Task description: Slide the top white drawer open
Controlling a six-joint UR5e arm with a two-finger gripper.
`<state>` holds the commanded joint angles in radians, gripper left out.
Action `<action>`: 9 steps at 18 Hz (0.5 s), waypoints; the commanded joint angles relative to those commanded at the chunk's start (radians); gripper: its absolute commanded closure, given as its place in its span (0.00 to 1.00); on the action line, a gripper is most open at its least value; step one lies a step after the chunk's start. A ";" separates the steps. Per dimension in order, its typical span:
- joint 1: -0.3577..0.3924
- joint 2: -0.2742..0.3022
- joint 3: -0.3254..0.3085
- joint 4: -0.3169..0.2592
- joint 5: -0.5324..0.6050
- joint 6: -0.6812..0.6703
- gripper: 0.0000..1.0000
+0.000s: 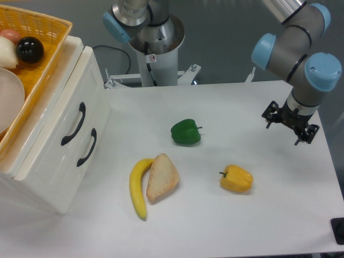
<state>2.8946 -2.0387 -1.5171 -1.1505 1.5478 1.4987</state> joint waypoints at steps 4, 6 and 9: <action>-0.005 0.006 -0.003 0.002 0.002 0.008 0.00; -0.023 0.015 -0.011 0.002 0.000 0.009 0.00; -0.034 0.005 -0.020 0.008 -0.020 -0.001 0.00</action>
<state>2.8609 -2.0341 -1.5370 -1.1429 1.5280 1.4973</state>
